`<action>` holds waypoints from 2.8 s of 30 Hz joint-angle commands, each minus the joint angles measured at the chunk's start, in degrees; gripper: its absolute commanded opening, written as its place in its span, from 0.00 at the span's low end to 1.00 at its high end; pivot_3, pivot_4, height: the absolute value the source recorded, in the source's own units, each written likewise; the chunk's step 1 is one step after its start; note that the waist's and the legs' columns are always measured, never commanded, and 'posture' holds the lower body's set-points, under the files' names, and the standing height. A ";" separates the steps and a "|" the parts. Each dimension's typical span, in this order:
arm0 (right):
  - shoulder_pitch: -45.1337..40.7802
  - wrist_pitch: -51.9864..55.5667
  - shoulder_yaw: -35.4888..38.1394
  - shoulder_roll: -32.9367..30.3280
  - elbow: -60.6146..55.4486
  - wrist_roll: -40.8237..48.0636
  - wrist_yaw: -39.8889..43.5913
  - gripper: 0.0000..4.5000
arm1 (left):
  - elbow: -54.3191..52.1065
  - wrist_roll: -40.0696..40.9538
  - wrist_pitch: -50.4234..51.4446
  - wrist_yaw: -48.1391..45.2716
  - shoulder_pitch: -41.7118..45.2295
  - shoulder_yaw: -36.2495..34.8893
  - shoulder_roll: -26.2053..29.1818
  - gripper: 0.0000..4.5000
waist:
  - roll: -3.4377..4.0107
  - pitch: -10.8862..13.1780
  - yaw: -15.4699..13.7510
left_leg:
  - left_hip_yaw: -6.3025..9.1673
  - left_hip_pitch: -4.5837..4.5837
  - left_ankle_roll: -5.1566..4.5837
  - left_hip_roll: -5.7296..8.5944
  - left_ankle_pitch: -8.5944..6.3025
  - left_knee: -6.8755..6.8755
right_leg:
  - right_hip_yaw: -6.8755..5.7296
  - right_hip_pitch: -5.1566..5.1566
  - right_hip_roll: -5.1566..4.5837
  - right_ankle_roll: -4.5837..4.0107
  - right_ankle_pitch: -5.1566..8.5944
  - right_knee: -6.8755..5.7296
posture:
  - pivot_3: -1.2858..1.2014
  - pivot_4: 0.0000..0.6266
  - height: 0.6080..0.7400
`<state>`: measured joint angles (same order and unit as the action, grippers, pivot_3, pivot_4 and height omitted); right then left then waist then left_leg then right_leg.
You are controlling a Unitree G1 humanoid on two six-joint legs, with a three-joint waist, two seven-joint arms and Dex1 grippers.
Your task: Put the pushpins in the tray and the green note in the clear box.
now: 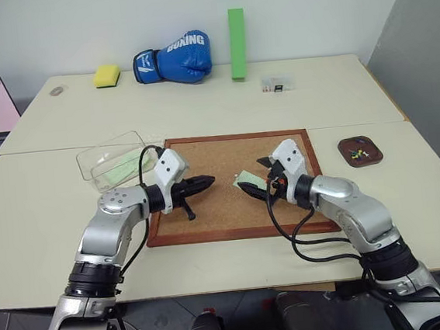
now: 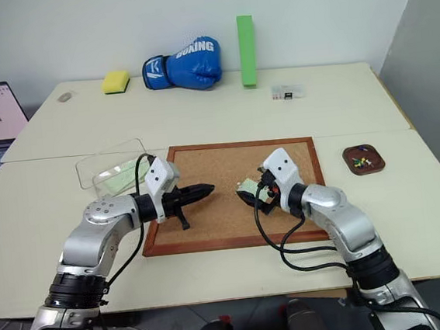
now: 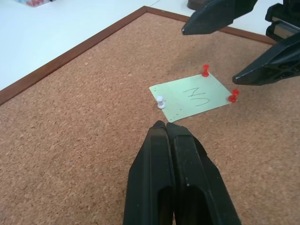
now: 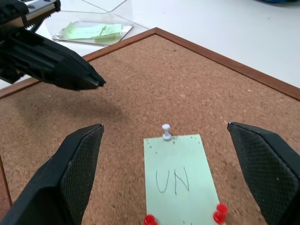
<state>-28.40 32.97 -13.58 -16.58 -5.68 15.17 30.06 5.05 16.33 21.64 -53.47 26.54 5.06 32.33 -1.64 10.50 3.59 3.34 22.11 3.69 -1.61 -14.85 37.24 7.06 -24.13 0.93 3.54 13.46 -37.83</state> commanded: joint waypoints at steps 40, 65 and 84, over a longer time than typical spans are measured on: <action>-13.04 -4.82 -0.29 9.93 24.46 -6.77 4.50 0.06 | 1.06 -5.68 0.51 -3.27 -1.32 5.03 -0.34 0.00 | 0.01 -0.01 1.22 | 0.01 -0.14 0.00 0.01 0.00 -0.08 | 0.00 0.05 0.00 -0.03 0.02 -0.08 | 0.52 0.24 1.00; -10.51 6.67 8.73 8.75 3.38 -1.39 -2.02 0.00 | 4.08 -8.85 -1.52 -2.20 -0.86 5.80 -0.62 0.00 | 0.03 0.00 1.26 | 0.02 -0.15 0.00 0.01 0.00 -0.07 | 0.00 0.05 0.00 -0.03 0.03 -0.11 | 0.52 0.24 1.00; -4.47 -1.89 30.27 -2.80 12.13 -7.45 -22.77 0.00 | 4.35 -9.03 -1.90 -3.11 -0.98 6.16 -0.13 0.00 | 0.03 0.00 1.34 | -0.13 -0.19 -0.01 0.02 0.00 -0.14 | 0.14 0.05 0.00 -0.03 0.03 -0.02 | 0.52 0.24 1.00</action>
<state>-32.59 34.28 15.26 -18.34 4.57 7.47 7.33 8.46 8.62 19.23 -56.27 25.84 9.84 31.75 -1.61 10.50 4.93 3.19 21.89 3.68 -1.58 -14.85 37.08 7.21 -24.07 0.93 3.52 13.49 -37.85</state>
